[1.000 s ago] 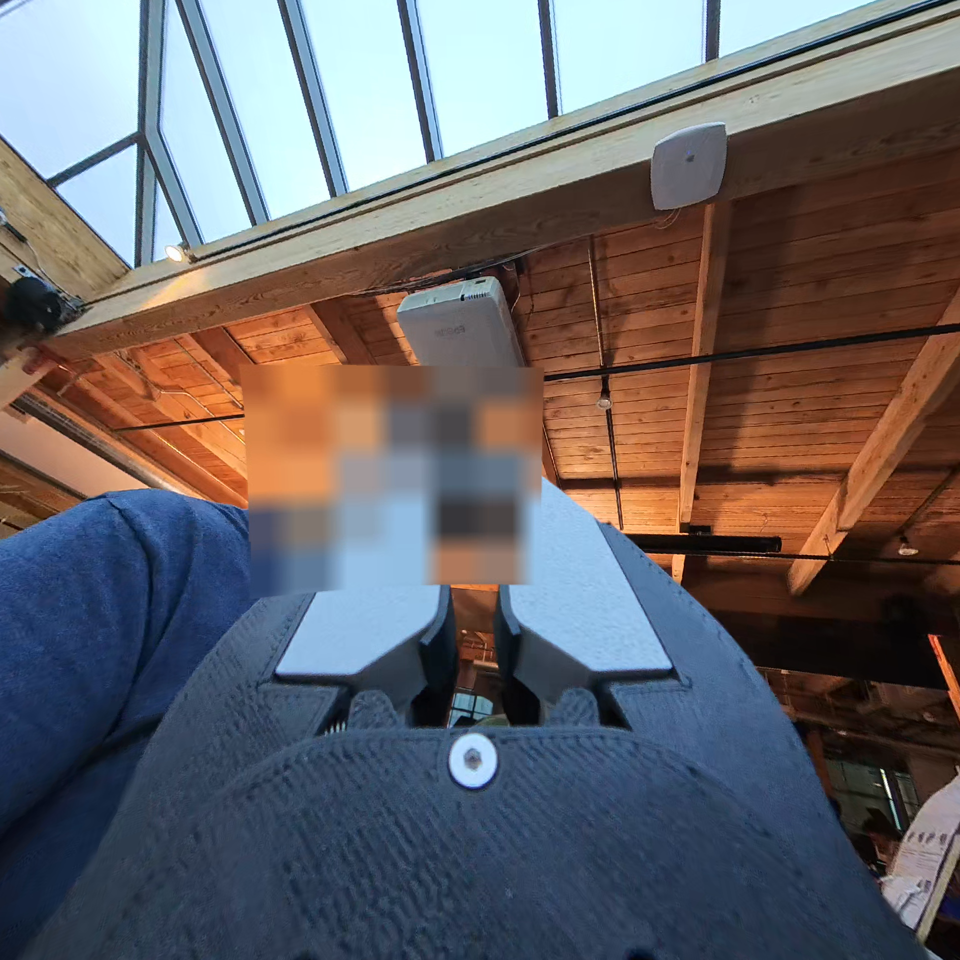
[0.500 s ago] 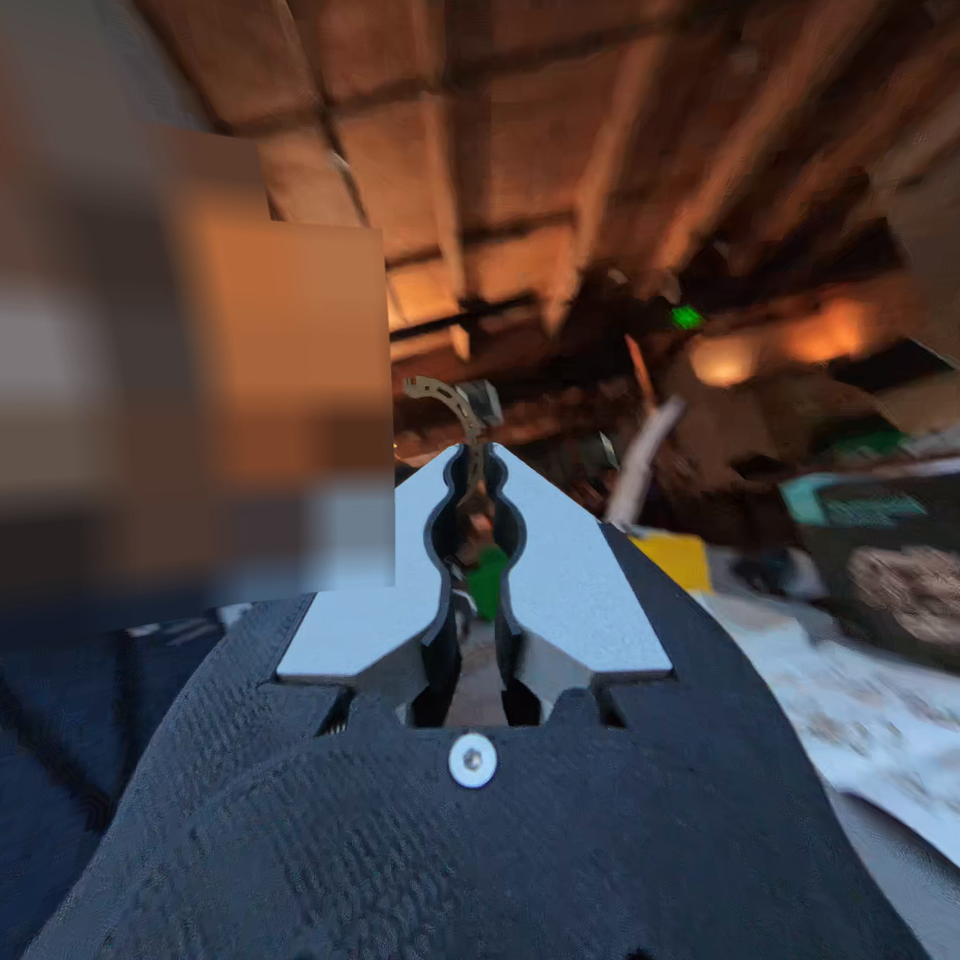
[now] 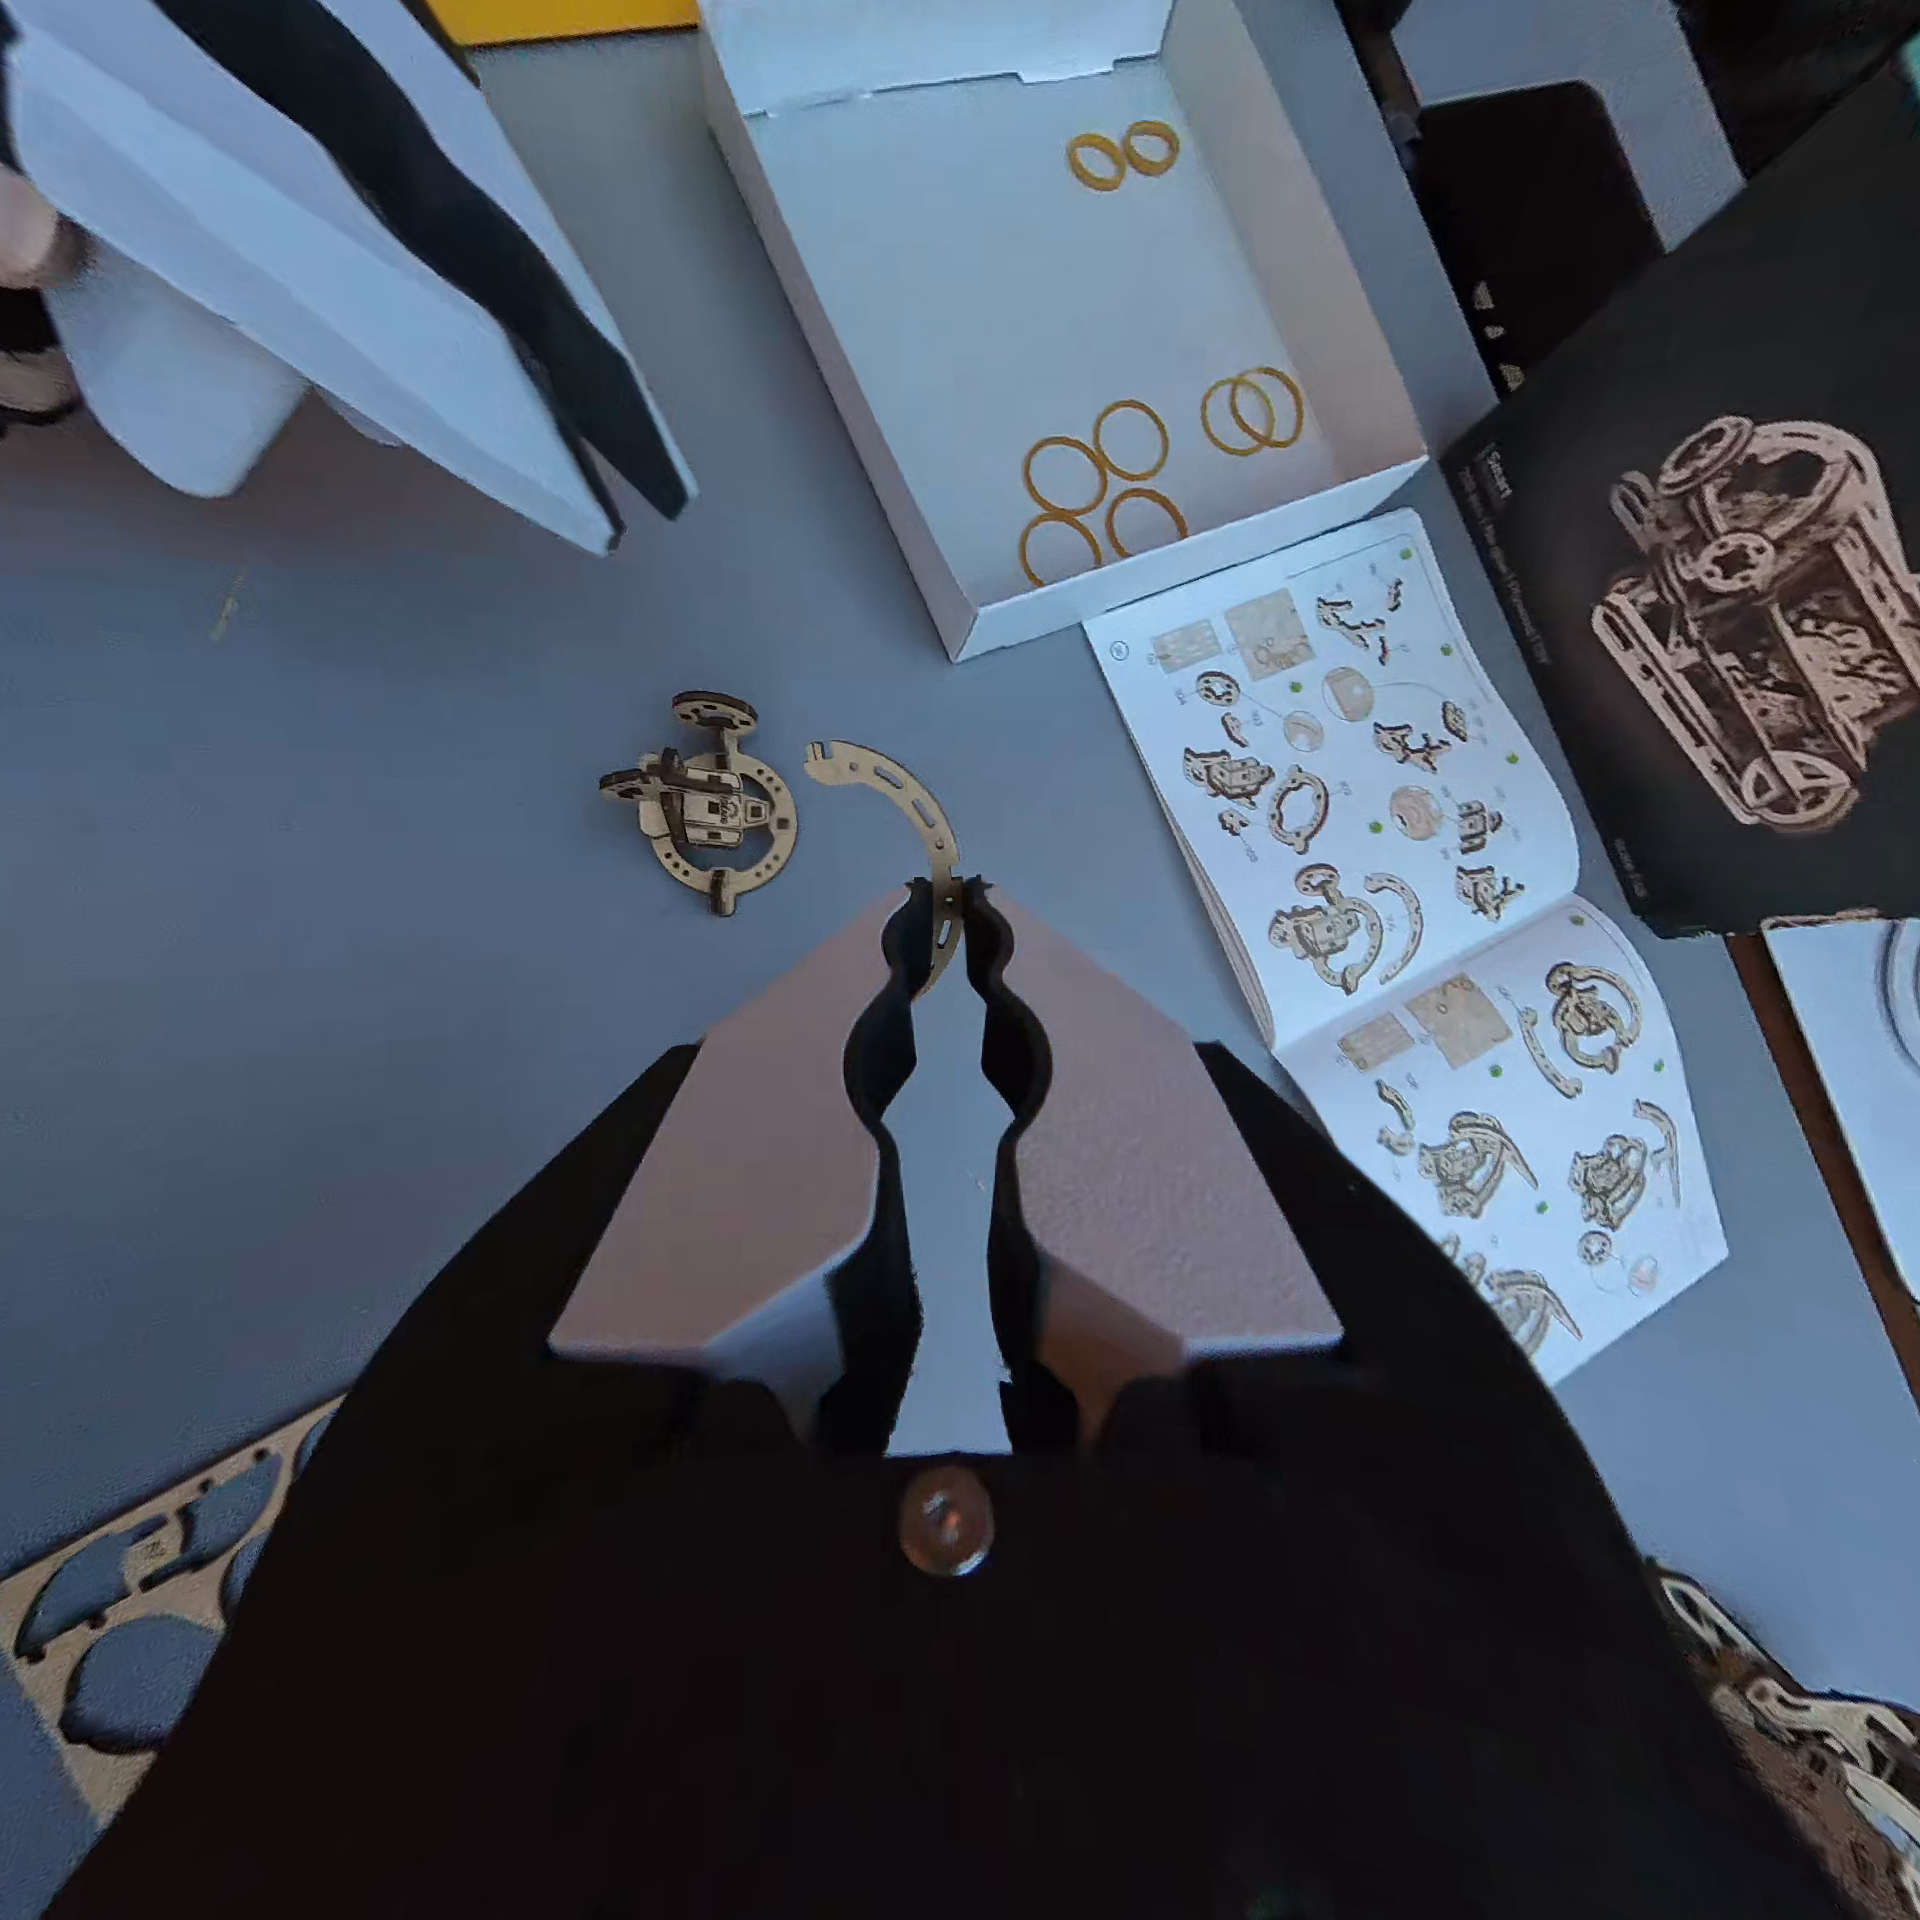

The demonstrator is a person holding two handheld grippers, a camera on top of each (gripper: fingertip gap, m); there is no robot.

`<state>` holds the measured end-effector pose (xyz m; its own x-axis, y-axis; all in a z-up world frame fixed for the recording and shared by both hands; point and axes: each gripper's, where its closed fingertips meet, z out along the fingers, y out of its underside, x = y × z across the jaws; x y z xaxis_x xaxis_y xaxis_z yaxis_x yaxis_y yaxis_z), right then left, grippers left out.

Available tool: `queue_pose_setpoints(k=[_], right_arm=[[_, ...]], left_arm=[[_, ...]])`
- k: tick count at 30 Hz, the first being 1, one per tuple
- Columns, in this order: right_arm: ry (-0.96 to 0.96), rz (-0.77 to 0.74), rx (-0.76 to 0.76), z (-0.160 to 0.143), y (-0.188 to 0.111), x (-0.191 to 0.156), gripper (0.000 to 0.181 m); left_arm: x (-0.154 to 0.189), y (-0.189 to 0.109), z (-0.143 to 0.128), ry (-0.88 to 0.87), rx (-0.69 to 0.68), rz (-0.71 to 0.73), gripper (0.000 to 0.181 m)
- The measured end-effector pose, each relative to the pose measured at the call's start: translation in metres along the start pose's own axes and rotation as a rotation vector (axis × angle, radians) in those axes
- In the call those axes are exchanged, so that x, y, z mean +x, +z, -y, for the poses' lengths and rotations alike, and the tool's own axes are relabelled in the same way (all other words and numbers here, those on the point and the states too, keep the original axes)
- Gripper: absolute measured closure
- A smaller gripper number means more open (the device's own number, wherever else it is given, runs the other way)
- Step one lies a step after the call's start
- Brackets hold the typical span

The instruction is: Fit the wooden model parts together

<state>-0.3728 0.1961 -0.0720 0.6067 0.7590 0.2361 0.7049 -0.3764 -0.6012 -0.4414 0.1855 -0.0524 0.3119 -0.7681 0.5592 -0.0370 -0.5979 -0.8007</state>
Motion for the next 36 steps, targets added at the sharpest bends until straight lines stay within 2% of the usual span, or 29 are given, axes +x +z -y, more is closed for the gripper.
queue_pose_setpoints(k=[1, 3, 5, 7, 12, 13, 17, 19, 21, 23, 24, 25, 27, 28, 30, 31, 36], right_arm=[[-0.007, 0.006, -0.007, 0.001, 0.003, -0.003, 0.177], [-0.012, 0.02, -0.022, 0.001, 0.009, -0.006, 0.177], [-0.005, 0.007, -0.028, 0.002, 0.013, -0.002, 0.177], [0.013, 0.022, -0.023, 0.004, 0.015, -0.003, 0.177], [0.005, 0.024, -0.017, 0.008, 0.017, -0.004, 0.177], [0.002, 0.026, -0.015, 0.008, 0.017, -0.005, 0.177], [-0.074, 0.05, 0.024, 0.008, 0.013, -0.011, 0.162], [-0.093, 0.09, 0.133, 0.018, -0.004, -0.007, 0.155], [-0.122, 0.152, 0.307, 0.034, -0.036, 0.006, 0.148], [-0.239, 0.2, 0.591, 0.059, -0.074, 0.017, 0.147], [-0.242, 0.189, 0.663, 0.067, -0.085, 0.026, 0.153], [-0.188, 0.203, 0.64, 0.071, -0.085, 0.029, 0.151], [-0.087, 0.289, 0.51, 0.072, -0.07, 0.013, 0.149], [-0.094, 0.312, 0.472, 0.07, -0.062, 0.0, 0.15], [-0.16, 0.226, 0.425, 0.064, -0.045, -0.007, 0.162], [-0.179, 0.212, 0.4, 0.06, -0.039, -0.01, 0.162], [-0.111, 0.314, 0.336, 0.05, -0.03, -0.023, 0.16]], left_arm=[[-0.002, 0.005, -0.001, -0.013, -0.02, 0.005, 0.163], [-0.008, 0.015, -0.005, -0.021, -0.057, 0.021, 0.159], [-0.014, 0.024, -0.005, -0.031, -0.062, 0.049, 0.143], [-0.015, 0.031, -0.008, -0.024, -0.083, 0.041, 0.156], [-0.005, 0.041, -0.008, -0.08, -0.074, -0.056, 0.165], [-0.003, 0.041, -0.007, -0.094, -0.063, -0.077, 0.175], [-0.001, 0.038, -0.005, -0.111, -0.068, -0.128, 0.181], [0.011, 0.032, 0.002, -0.189, -0.062, -0.231, 0.181], [0.022, 0.023, 0.012, -0.281, -0.059, -0.329, 0.181], [0.025, 0.018, 0.013, -0.303, -0.105, -0.346, 0.181], [0.023, 0.017, 0.012, -0.301, -0.127, -0.318, 0.181], [0.018, 0.018, 0.012, -0.286, -0.133, -0.271, 0.181], [0.02, 0.018, 0.01, -0.25, -0.158, -0.231, 0.181], [0.021, 0.019, 0.011, -0.248, -0.151, -0.225, 0.181], [0.026, 0.019, 0.014, -0.27, -0.131, -0.238, 0.18], [0.026, 0.019, 0.014, -0.274, -0.126, -0.234, 0.18], [0.027, 0.018, 0.013, -0.287, -0.122, -0.24, 0.18]])
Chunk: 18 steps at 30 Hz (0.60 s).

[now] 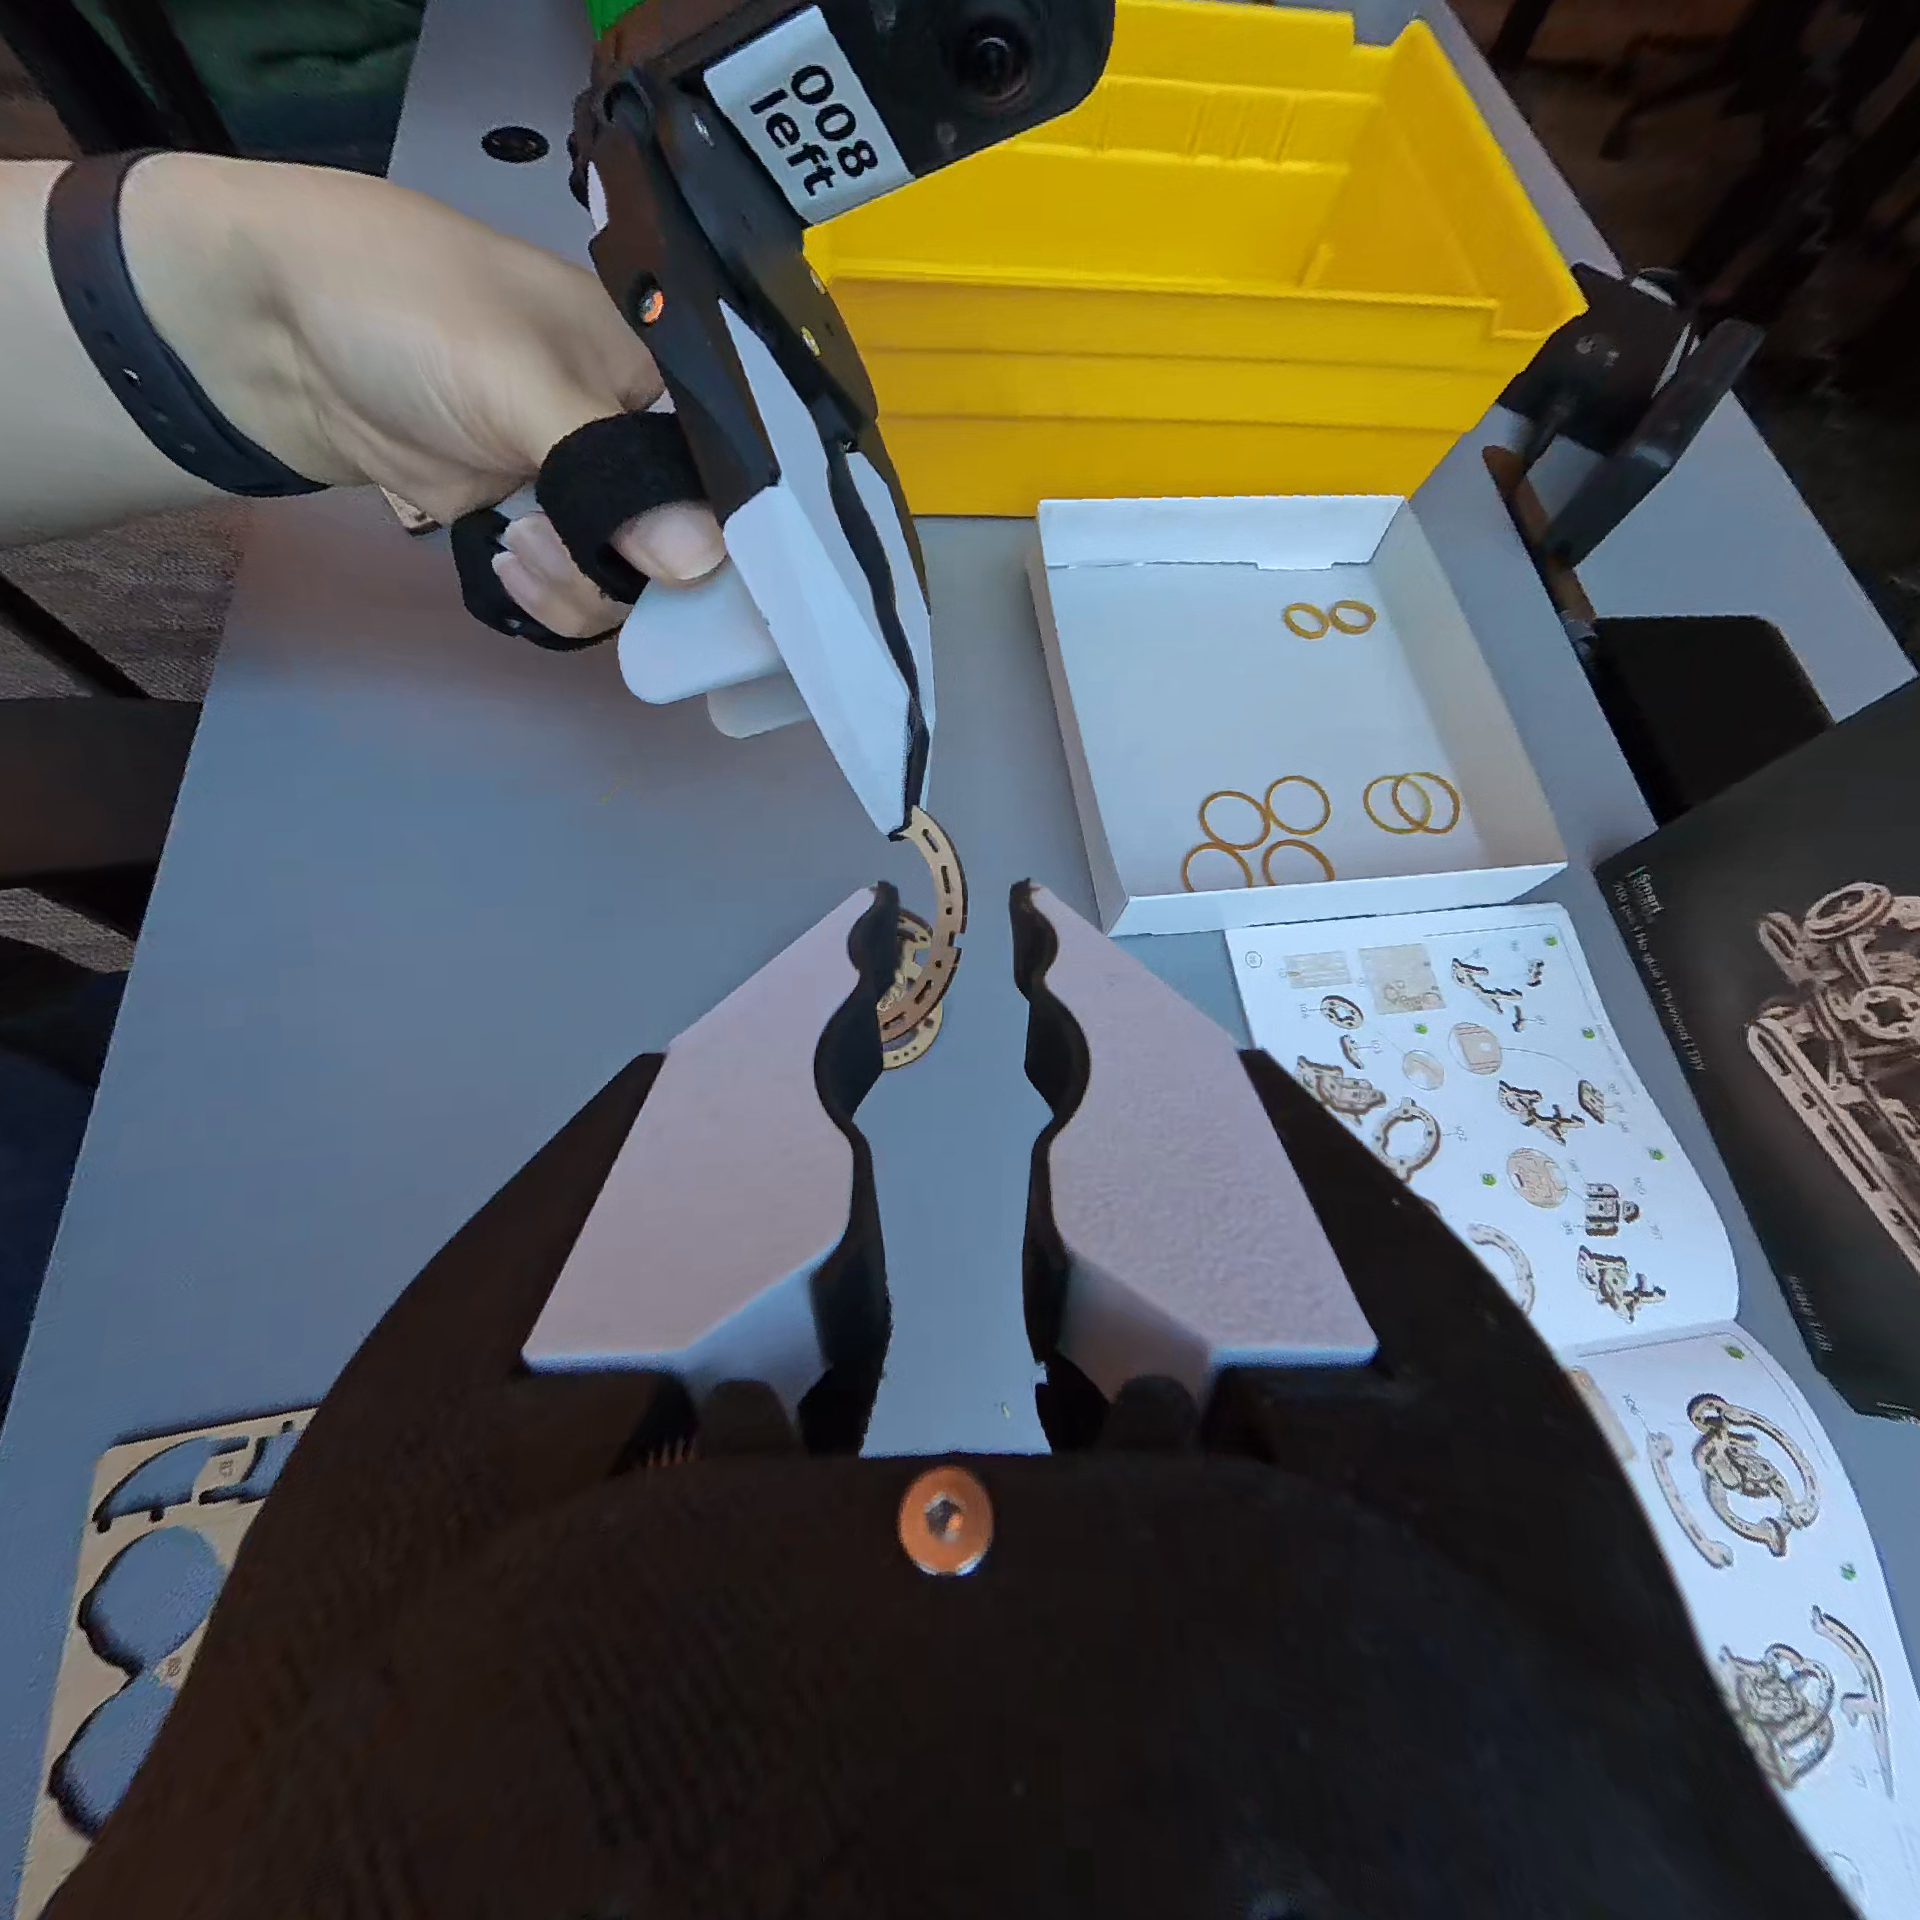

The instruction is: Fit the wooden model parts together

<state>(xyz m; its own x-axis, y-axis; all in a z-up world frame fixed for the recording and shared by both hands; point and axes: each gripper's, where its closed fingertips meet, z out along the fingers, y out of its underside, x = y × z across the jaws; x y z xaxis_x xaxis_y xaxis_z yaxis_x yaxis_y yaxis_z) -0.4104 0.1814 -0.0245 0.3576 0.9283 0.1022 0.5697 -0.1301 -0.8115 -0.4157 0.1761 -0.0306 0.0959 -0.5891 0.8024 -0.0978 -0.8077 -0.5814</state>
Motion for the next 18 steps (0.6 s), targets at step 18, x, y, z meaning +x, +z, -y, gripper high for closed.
queue_pose_setpoints(k=[18], right_arm=[[-0.24, -0.043, -0.056, 0.016, -0.007, -0.003, 0.167]], left_arm=[[0.021, 0.0, 0.011, -0.03, 0.049, -0.109, 0.181]])
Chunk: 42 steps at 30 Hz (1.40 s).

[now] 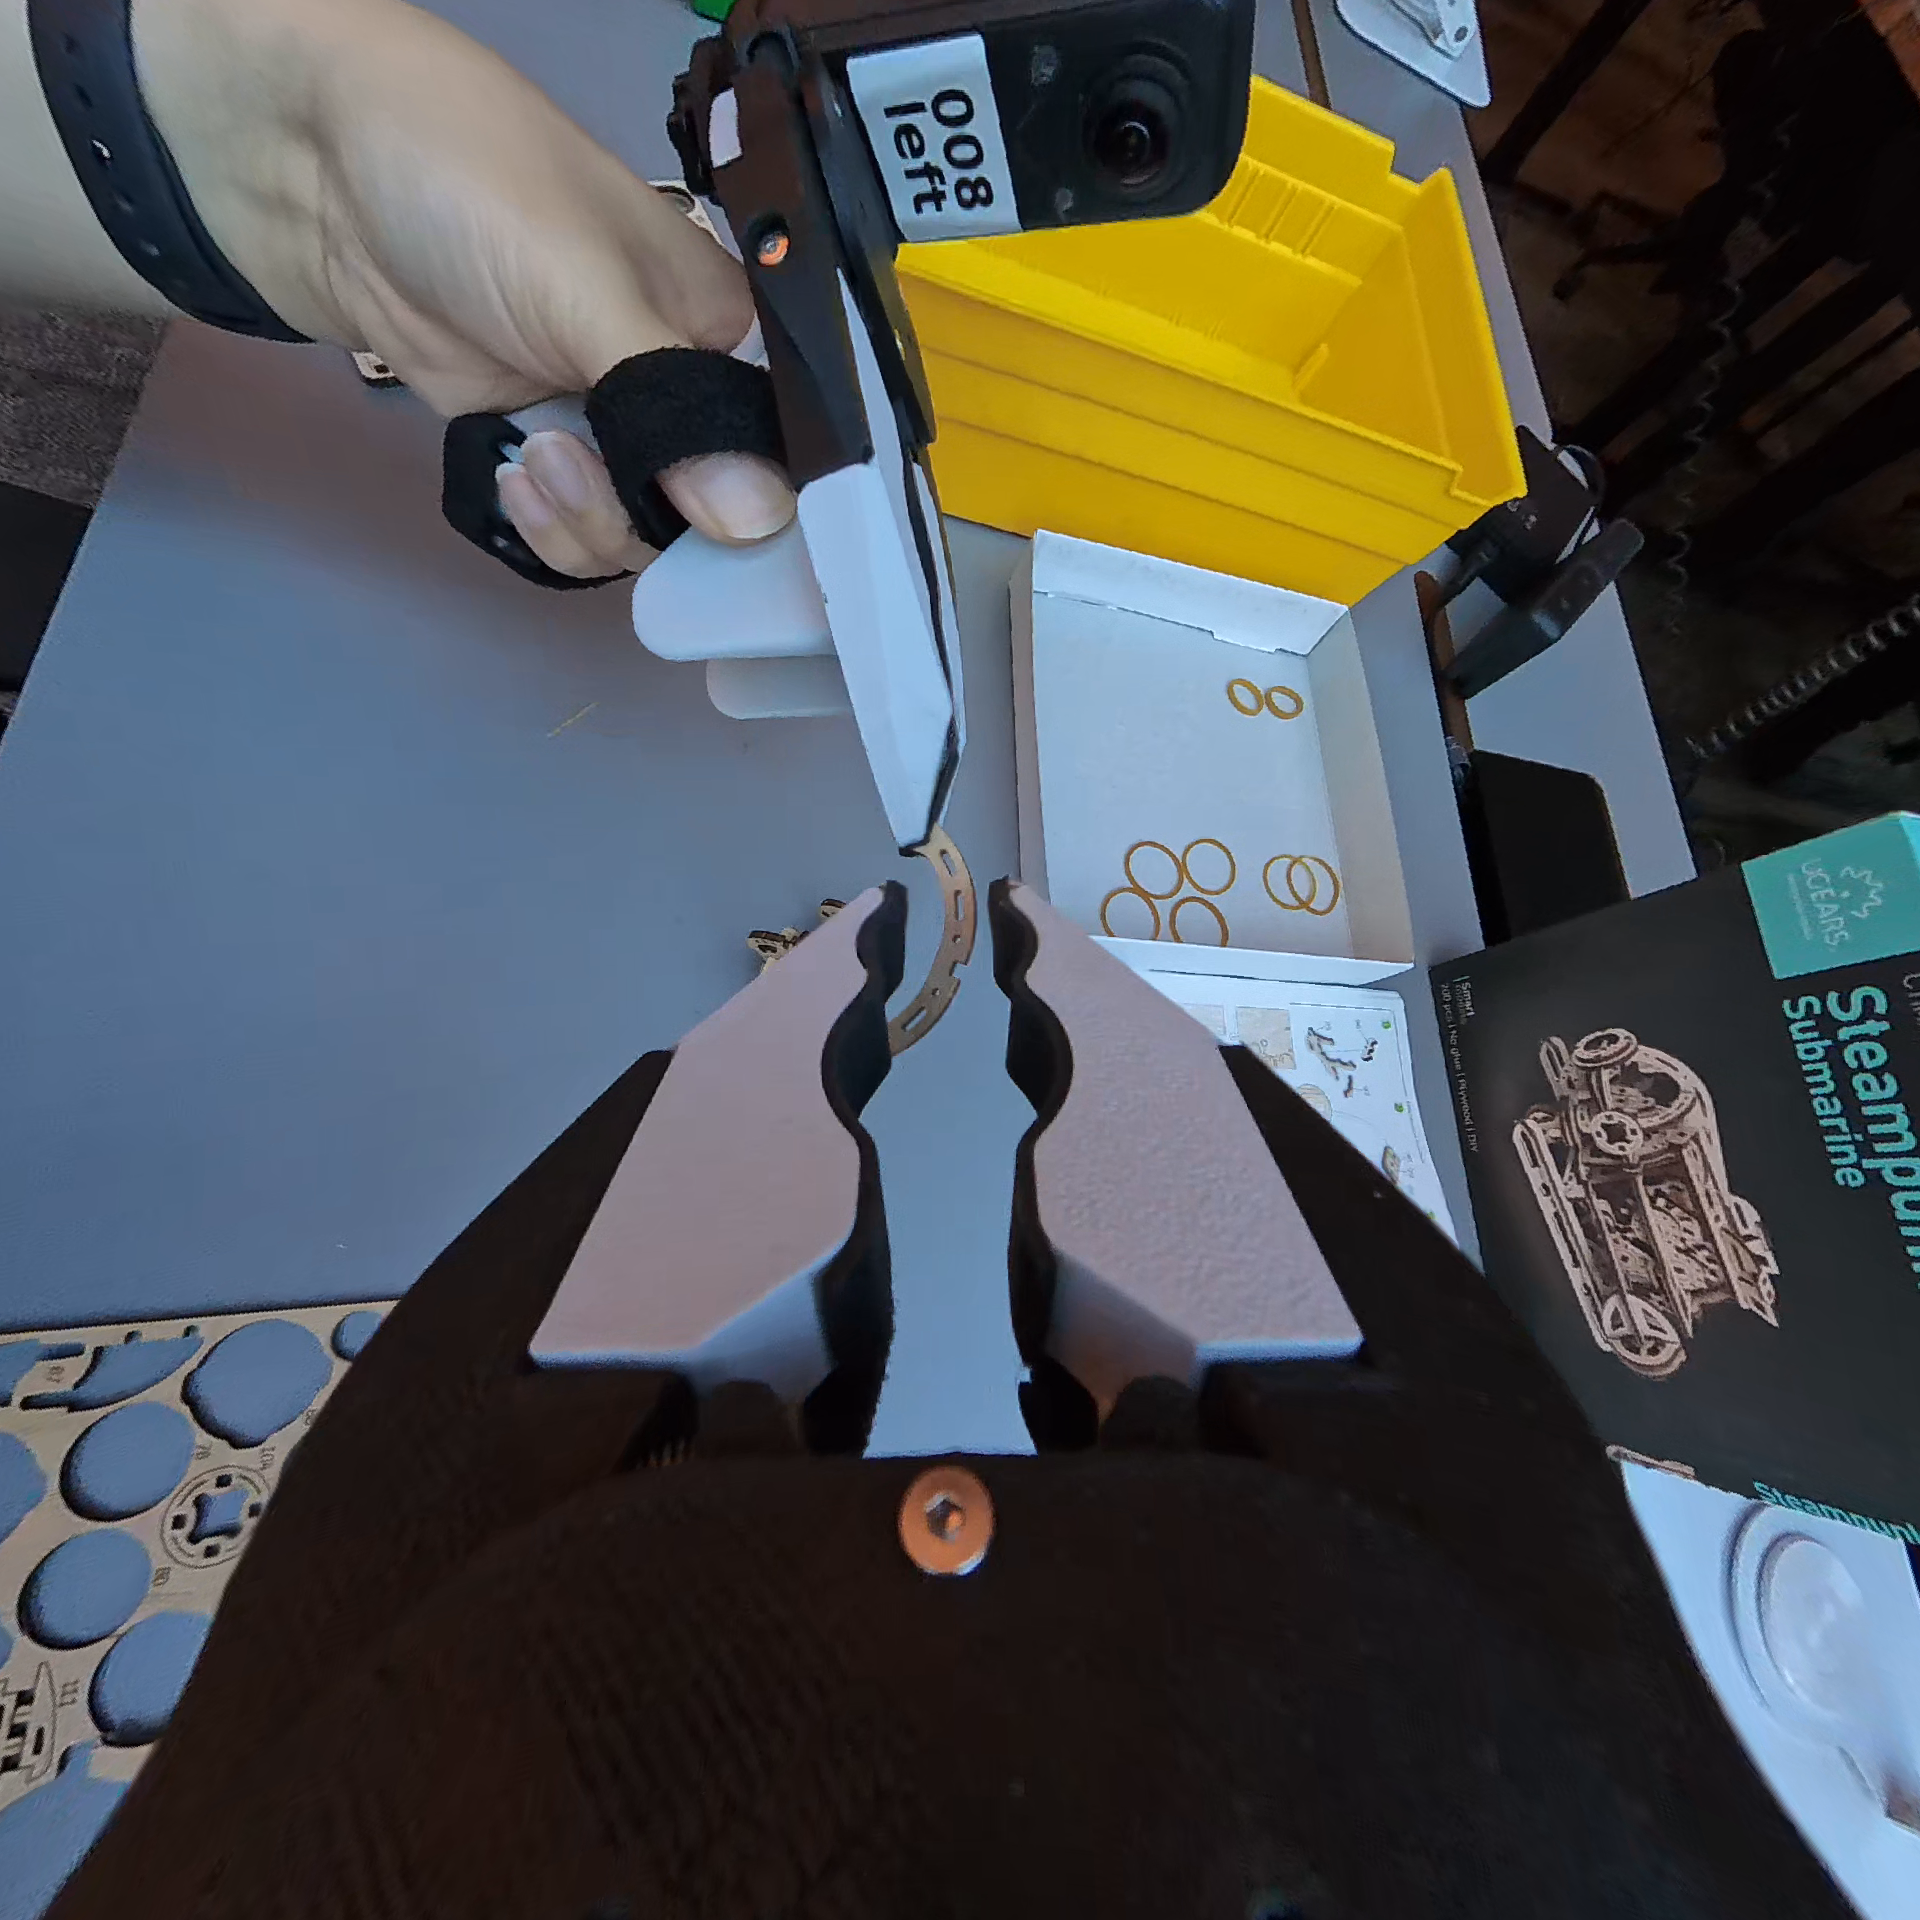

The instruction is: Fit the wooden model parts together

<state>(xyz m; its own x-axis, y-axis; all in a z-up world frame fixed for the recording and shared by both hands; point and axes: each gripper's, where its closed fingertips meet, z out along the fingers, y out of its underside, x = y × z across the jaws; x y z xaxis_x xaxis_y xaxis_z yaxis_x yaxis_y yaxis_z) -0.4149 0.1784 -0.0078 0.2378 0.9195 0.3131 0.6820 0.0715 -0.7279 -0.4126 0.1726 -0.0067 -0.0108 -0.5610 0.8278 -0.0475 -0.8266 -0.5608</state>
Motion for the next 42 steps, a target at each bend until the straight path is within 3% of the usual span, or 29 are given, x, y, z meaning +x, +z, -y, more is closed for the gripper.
queue_pose_setpoints(k=[8, 10, 13, 19, 26, 27, 29, 30, 36, 42], right_arm=[[0.02, -0.038, -0.01, 0.001, -0.001, 0.005, 0.177], [0.054, -0.04, -0.028, 0.0, -0.003, 0.011, 0.177], [0.128, -0.033, -0.078, -0.014, 0.002, 0.018, 0.177], [0.286, 0.076, -0.173, -0.063, 0.044, -0.001, 0.177], [0.411, 0.172, -0.227, -0.086, 0.065, -0.016, 0.177], [0.422, 0.183, -0.235, -0.089, 0.067, -0.017, 0.177], [0.433, 0.2, -0.252, -0.093, 0.07, -0.019, 0.177], [0.437, 0.209, -0.26, -0.094, 0.07, -0.02, 0.177], [0.434, 0.21, -0.28, -0.097, 0.075, -0.021, 0.177], [0.45, 0.246, -0.273, -0.097, 0.08, -0.025, 0.176]], left_arm=[[0.005, -0.003, 0.006, 0.04, 0.042, -0.009, 0.178], [0.006, -0.009, 0.015, 0.106, 0.085, 0.012, 0.15], [0.002, -0.026, 0.018, 0.305, 0.112, 0.048, 0.144], [-0.05, -0.043, -0.022, 0.562, -0.11, 0.183, 0.139], [-0.073, -0.032, -0.052, 0.607, -0.296, 0.238, 0.143], [-0.072, -0.029, -0.053, 0.581, -0.284, 0.224, 0.139], [-0.07, -0.023, -0.053, 0.497, -0.236, 0.189, 0.106], [-0.07, -0.02, -0.054, 0.473, -0.22, 0.183, 0.1], [-0.089, -0.014, -0.072, 0.5, -0.269, 0.341, 0.104], [-0.092, -0.012, -0.07, 0.472, -0.173, 0.442, 0.111]])
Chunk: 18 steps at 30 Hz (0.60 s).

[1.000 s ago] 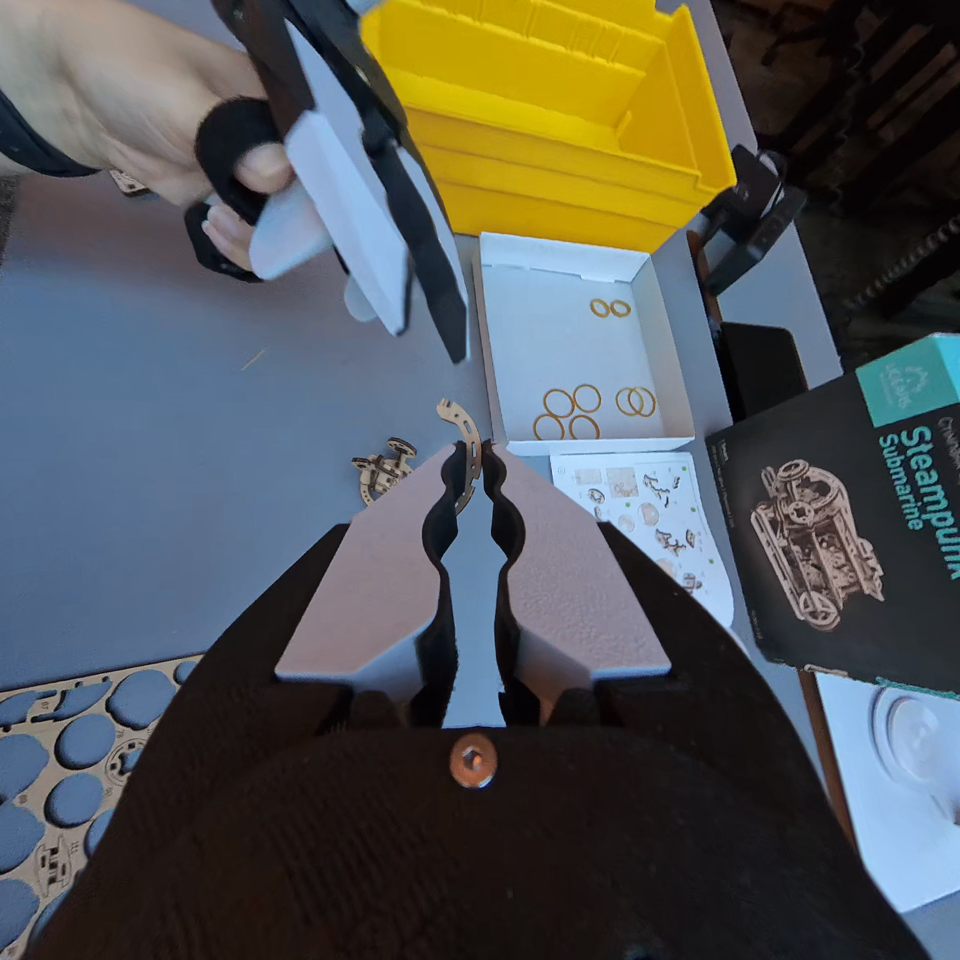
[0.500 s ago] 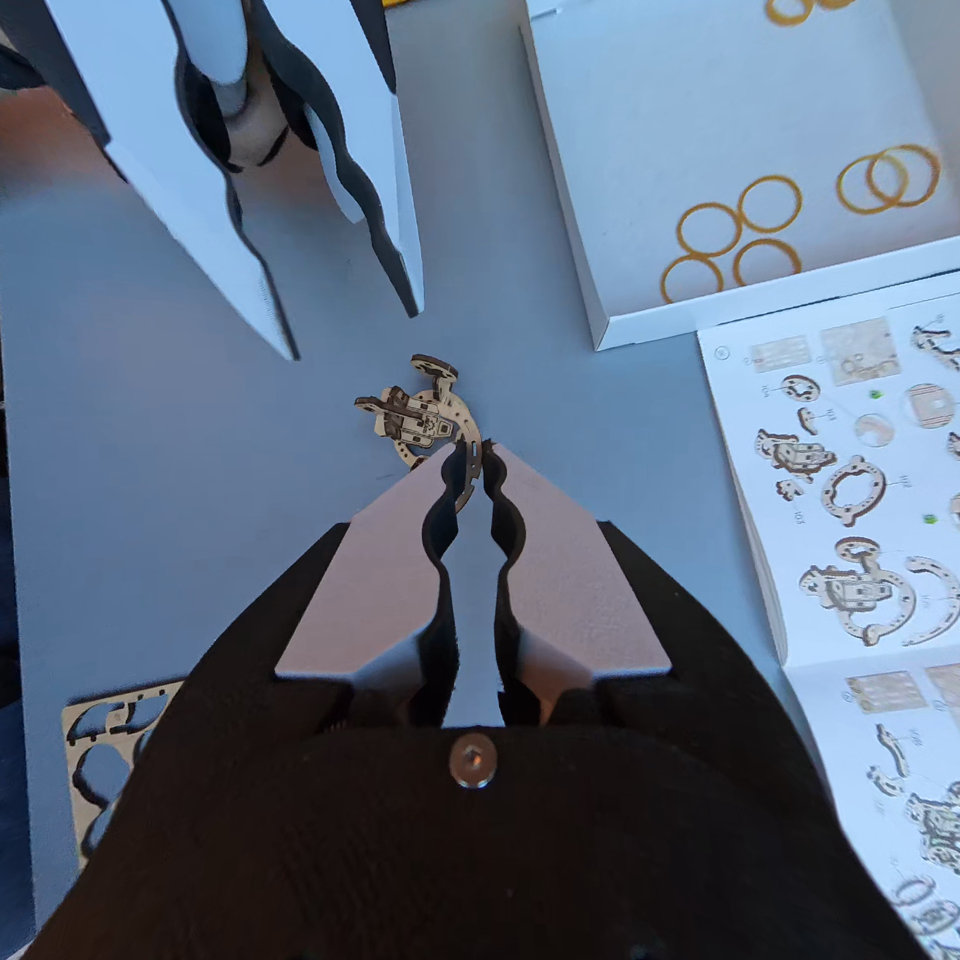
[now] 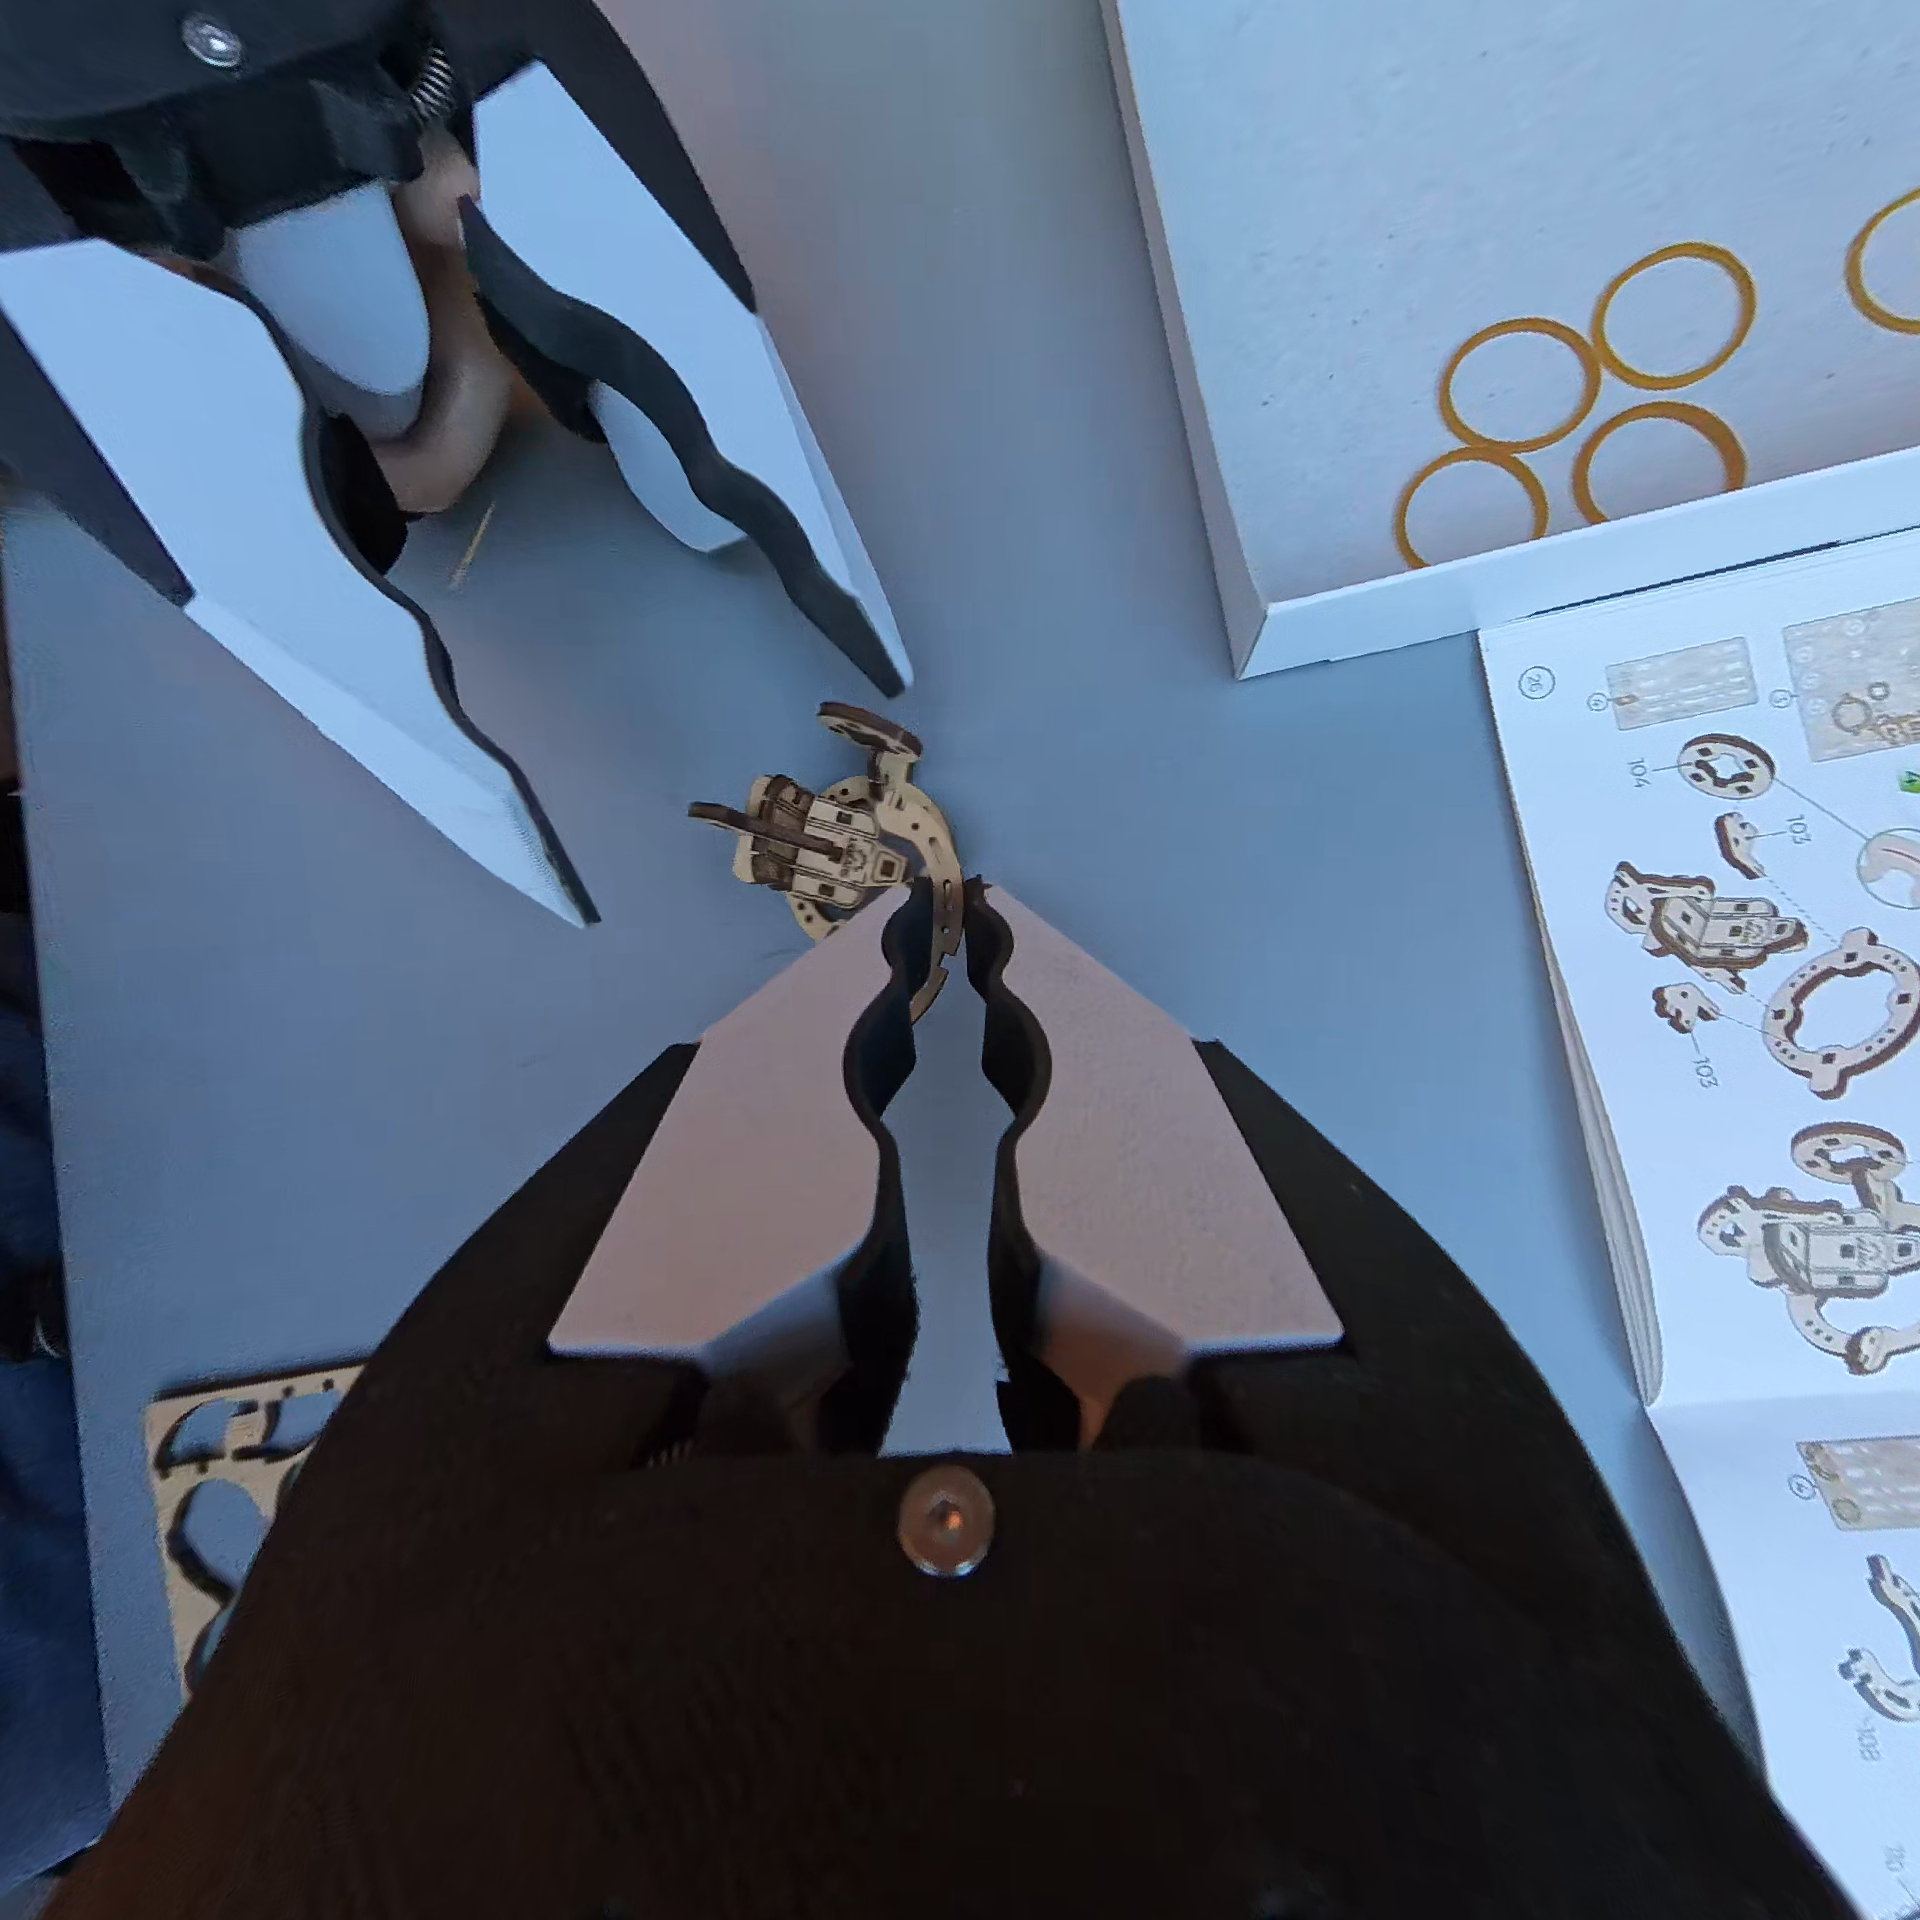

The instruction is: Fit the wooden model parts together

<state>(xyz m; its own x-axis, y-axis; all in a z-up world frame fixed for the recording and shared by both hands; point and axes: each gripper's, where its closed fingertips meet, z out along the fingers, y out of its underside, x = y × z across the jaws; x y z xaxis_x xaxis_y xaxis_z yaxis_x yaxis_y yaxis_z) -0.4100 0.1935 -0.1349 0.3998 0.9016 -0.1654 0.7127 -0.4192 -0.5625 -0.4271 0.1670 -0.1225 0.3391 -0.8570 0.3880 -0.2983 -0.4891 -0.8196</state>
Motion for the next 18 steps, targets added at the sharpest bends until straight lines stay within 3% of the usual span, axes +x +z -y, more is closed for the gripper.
queue_pose_setpoints(k=[18], right_arm=[[0.004, 0.046, -0.025, 0.001, 0.009, -0.004, 0.176]], left_arm=[[0.01, 0.001, 0.003, -0.038, 0.054, -0.029, 0.107]])
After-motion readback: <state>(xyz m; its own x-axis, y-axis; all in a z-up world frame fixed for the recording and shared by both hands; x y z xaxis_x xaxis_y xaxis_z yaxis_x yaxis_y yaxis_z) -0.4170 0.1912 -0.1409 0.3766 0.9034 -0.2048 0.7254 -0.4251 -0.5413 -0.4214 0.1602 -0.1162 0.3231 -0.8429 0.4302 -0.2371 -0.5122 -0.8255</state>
